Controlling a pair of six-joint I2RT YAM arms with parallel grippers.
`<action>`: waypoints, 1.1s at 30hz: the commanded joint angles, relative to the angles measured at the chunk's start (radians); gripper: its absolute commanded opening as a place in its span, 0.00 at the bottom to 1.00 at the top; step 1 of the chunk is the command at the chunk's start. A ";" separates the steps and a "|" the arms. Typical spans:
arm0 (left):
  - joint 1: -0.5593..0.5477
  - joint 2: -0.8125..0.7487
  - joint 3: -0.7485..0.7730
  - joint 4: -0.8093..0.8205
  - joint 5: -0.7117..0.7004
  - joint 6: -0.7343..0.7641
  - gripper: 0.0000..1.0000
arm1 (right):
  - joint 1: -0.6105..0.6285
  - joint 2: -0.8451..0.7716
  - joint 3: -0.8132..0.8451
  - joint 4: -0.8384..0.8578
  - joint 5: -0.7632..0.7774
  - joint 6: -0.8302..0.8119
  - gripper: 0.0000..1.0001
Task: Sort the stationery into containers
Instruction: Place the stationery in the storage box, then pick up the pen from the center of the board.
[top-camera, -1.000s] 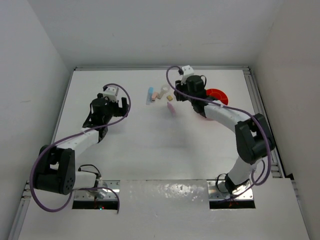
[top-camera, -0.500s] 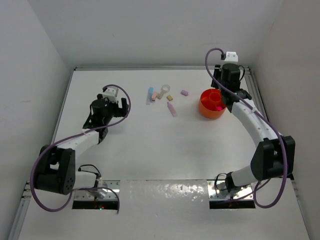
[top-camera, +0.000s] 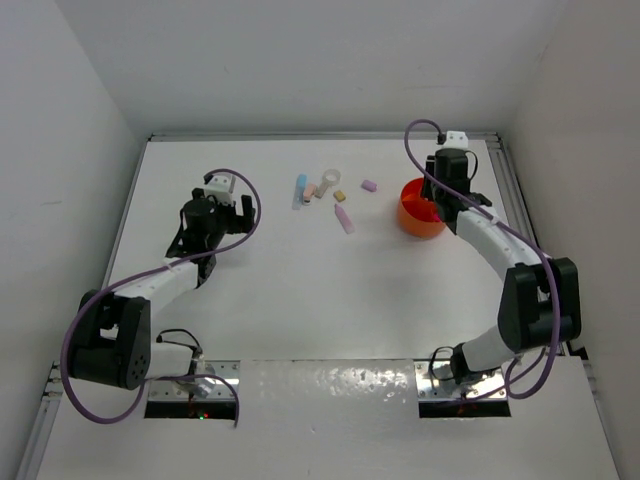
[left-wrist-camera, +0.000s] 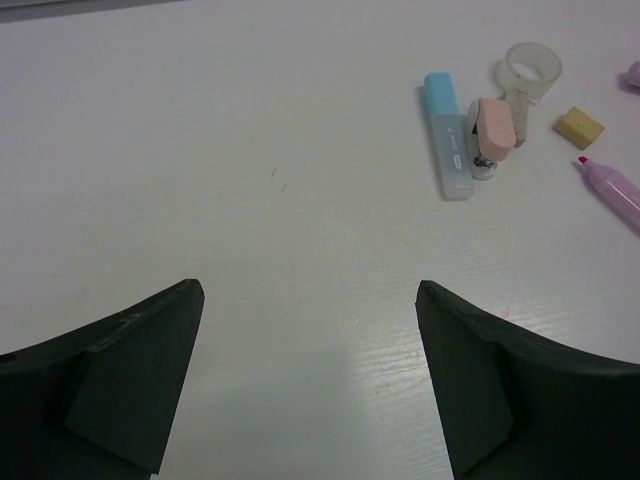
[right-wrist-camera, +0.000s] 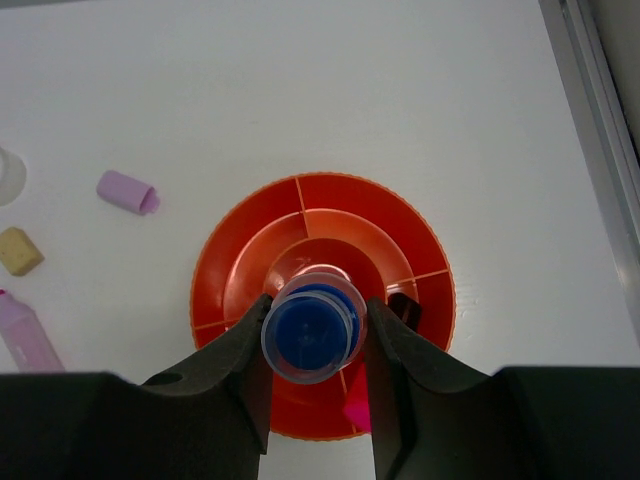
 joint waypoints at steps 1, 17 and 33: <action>-0.006 0.006 0.014 0.047 -0.008 0.001 0.86 | -0.014 0.023 0.002 0.099 0.001 0.017 0.00; -0.007 -0.008 0.007 0.067 -0.022 -0.034 0.86 | -0.010 0.032 0.011 0.084 -0.024 -0.035 0.65; -0.211 0.197 0.492 -0.346 0.001 -0.146 0.66 | 0.040 -0.169 -0.012 0.218 -0.062 -0.003 0.74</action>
